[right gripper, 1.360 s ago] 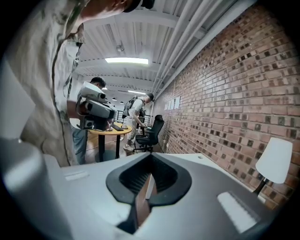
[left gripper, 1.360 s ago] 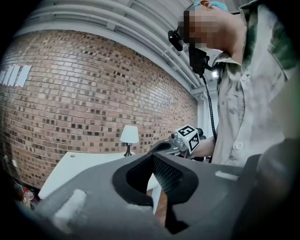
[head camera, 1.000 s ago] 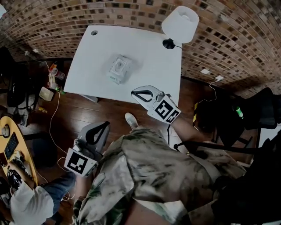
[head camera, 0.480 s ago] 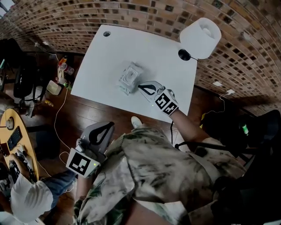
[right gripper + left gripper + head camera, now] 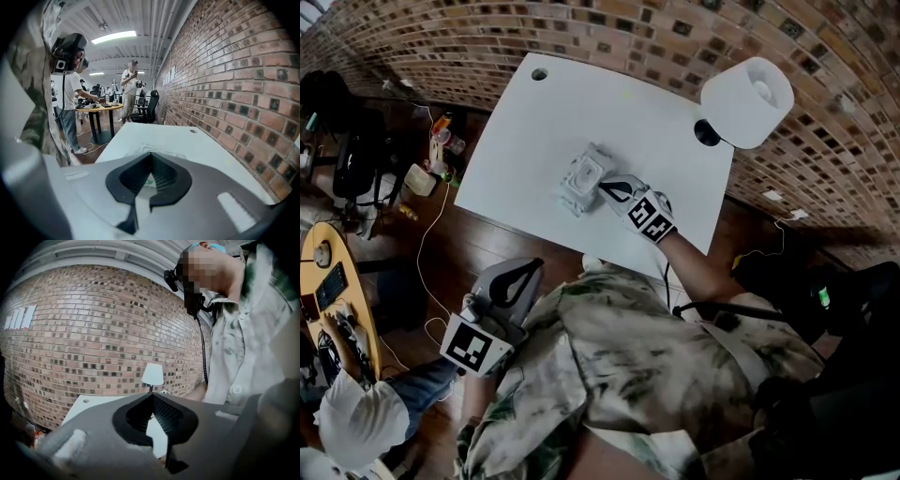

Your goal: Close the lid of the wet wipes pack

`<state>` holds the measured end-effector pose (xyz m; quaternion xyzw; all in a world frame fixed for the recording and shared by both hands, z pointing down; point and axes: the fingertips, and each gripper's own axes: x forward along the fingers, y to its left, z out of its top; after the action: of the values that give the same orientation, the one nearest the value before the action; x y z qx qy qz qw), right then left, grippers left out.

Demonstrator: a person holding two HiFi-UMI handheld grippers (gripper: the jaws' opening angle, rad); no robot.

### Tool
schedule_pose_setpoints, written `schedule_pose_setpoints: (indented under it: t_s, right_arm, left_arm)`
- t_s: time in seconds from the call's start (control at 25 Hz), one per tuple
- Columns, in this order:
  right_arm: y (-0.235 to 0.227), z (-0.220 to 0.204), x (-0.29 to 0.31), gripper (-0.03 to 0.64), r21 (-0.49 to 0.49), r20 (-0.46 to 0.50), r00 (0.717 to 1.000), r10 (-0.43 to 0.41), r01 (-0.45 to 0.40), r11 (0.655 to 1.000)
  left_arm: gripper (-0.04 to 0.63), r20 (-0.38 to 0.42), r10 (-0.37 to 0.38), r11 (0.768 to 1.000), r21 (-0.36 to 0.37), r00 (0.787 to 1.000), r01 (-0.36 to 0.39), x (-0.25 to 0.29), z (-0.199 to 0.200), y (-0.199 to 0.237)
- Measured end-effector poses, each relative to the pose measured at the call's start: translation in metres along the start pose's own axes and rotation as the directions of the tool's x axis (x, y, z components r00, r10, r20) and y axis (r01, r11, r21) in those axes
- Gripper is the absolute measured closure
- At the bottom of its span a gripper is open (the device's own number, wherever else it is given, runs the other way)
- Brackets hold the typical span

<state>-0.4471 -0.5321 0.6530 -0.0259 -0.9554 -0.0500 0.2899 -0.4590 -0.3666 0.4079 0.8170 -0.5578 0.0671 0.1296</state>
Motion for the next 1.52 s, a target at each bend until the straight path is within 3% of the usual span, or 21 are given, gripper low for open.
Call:
schedule_pose_setpoints:
  t_s: [0.44,1.2,1.52]
  right_arm:
    - [-0.004,0.013,0.029,0.614,-0.029,-0.012,0.999,0.050,-0.050,0.998]
    - [-0.005,-0.004,0.076,0.614,-0.055,-0.163,0.981,0.109,-0.120,0.991]
    - [-0.003,-0.008,0.083,0.620,-0.017,-0.245,0.962,0.119,-0.127,0.992]
  left_arm:
    - [0.594,0.005,0.027,1.000,-0.010,1.000,-0.027,0.005,0.001,0.018]
    - [0.594,-0.019,0.087,0.994,-0.058,0.996,-0.088,-0.005,-0.010,0.030]
    - [0.594,-0.020,0.095,0.993,-0.066,0.995,-0.096,-0.005,-0.015,0.030]
